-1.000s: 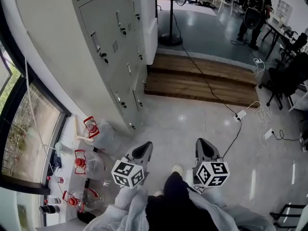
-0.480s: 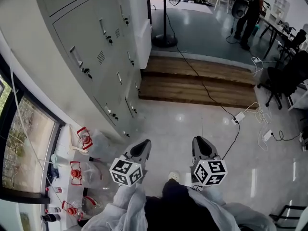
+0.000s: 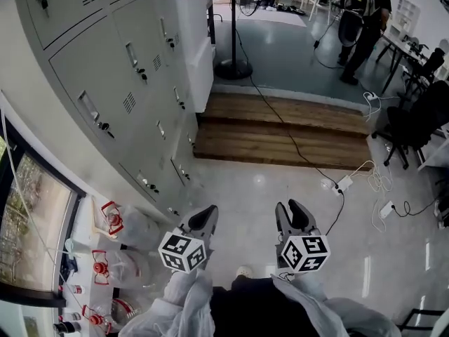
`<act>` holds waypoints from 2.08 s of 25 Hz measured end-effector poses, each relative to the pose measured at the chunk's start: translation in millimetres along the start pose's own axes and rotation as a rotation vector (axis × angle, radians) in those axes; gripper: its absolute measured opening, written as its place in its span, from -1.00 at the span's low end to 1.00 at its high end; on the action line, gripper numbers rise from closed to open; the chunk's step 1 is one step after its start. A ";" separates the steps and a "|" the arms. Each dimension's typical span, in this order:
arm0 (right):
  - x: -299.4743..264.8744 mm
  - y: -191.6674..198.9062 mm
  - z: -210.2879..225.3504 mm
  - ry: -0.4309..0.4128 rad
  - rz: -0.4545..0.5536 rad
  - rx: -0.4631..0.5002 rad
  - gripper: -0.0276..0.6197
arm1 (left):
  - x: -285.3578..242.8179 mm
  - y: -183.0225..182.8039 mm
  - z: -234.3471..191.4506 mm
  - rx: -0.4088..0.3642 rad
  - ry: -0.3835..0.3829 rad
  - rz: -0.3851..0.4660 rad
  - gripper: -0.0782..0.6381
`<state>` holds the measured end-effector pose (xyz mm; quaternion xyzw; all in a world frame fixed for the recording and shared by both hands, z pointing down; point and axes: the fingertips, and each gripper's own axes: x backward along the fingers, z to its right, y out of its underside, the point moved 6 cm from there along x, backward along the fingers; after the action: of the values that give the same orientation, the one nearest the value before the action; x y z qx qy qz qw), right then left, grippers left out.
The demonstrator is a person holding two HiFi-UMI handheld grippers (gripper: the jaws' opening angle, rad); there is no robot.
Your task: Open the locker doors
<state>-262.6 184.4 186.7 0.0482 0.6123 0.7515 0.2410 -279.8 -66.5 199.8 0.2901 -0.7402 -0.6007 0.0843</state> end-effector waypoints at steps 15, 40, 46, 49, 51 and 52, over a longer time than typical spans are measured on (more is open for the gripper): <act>-4.4 19.1 54.9 0.014 -0.026 -0.046 -0.51 | -54.9 25.3 15.1 0.032 0.017 -0.046 -0.75; -153.5 -63.0 128.6 0.037 0.003 -0.035 -0.51 | -221.9 -63.5 -53.8 0.000 0.070 -0.015 -0.75; -203.7 -80.2 143.6 0.023 0.005 -0.029 -0.51 | -260.1 -82.2 -81.8 -0.003 0.060 -0.010 -0.75; -229.1 -87.4 147.8 0.010 0.005 -0.029 -0.51 | -276.4 -89.7 -96.4 -0.004 0.054 -0.011 -0.75; -246.3 -92.3 151.0 0.005 0.004 -0.028 -0.51 | -287.2 -95.3 -106.5 -0.007 0.050 -0.013 -0.75; -254.7 -94.3 152.5 0.002 0.003 -0.030 -0.51 | -292.2 -98.2 -111.6 -0.008 0.047 -0.013 -0.75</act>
<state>46.0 226.6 191.9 0.0446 0.6012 0.7610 0.2398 44.0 -15.9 202.5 0.3086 -0.7335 -0.5974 0.0990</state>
